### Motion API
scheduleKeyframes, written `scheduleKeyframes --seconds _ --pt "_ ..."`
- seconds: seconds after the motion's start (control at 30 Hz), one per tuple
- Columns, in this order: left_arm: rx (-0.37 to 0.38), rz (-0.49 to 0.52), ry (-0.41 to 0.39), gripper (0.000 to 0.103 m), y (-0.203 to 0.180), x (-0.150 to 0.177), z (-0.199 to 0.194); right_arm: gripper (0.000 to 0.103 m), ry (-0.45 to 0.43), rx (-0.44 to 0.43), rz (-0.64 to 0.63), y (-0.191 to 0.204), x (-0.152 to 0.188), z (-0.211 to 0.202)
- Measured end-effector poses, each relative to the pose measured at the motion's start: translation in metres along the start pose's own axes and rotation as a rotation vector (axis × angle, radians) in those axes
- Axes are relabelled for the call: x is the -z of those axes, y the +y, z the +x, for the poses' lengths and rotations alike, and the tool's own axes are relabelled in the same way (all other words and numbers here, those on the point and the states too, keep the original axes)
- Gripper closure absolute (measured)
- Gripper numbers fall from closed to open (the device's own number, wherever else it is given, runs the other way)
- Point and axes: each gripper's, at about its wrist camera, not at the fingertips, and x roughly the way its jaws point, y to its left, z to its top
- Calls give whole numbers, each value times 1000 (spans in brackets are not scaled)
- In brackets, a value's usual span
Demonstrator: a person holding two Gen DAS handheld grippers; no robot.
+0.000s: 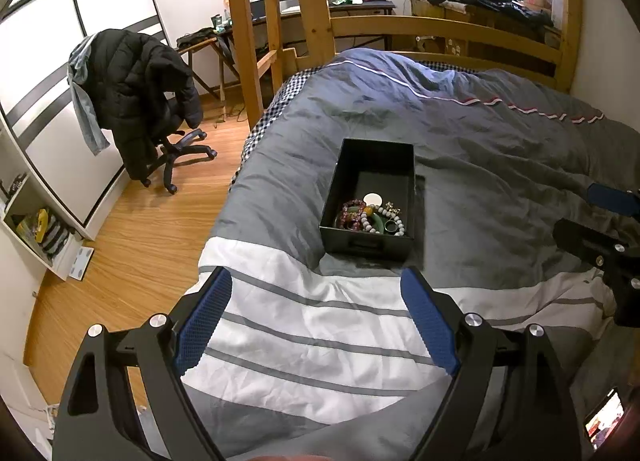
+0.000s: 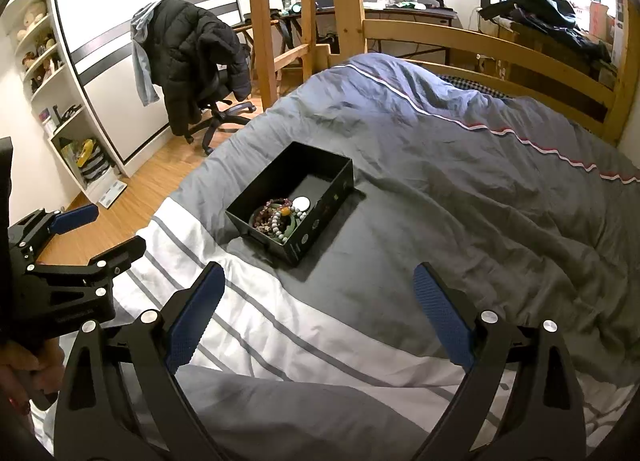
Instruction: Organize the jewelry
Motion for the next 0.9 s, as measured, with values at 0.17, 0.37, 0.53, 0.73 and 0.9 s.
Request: scheduleKeyframes --seconds 0.17,0.37,0.53,0.73,0.9 --pt "1 9 2 18 -2 0 0 9 8 -2 -1 0 1 0" --pt "-6 21 1 16 -4 0 0 9 13 0 -1 0 1 3" --pt "20 7 8 16 -2 -3 2 9 16 5 -14 3 2 5" --pt "28 18 12 16 -4 -2 5 9 20 10 -29 10 5 7" --pt "25 33 19 16 -7 -4 7 9 21 9 -32 13 5 7"
